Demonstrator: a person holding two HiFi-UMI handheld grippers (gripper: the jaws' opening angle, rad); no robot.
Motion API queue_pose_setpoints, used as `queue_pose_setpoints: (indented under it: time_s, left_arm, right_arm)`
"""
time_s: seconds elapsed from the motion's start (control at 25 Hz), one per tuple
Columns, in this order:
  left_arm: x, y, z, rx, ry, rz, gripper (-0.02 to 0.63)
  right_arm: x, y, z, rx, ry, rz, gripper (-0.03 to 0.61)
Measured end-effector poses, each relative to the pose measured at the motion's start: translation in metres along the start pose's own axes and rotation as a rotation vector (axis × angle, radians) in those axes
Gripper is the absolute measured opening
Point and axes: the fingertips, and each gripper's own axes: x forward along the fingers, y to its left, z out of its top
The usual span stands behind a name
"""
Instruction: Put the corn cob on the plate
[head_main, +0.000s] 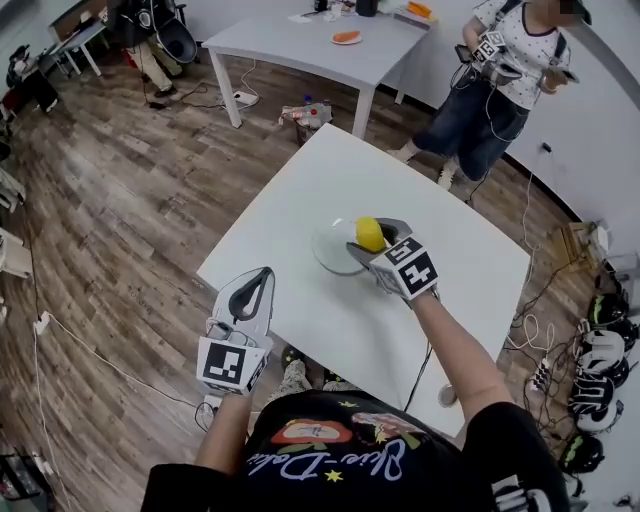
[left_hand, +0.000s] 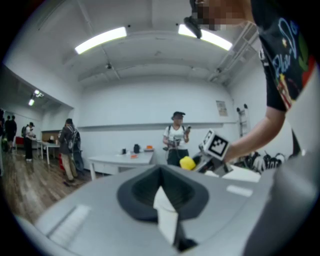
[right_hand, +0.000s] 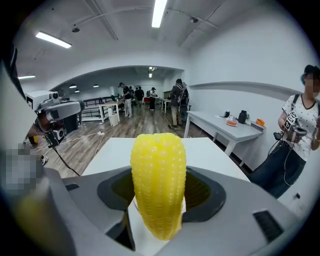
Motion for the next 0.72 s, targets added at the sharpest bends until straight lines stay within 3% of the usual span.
queue_pose_setpoints:
  time_s: [0.28,0.72]
  left_arm:
    - [0.002,0.030,-0.013,-0.025,0.020,-0.015,-0.012]
    - [-0.006,0.053,-0.034,-0.091,0.036,0.008,-0.012]
  right_arm:
    - [0.047,-0.006,-0.010,-0.072,0.189,-0.021,0.262]
    - [0.098,-0.002,-0.019,-0.228,0.383,0.013,0.263]
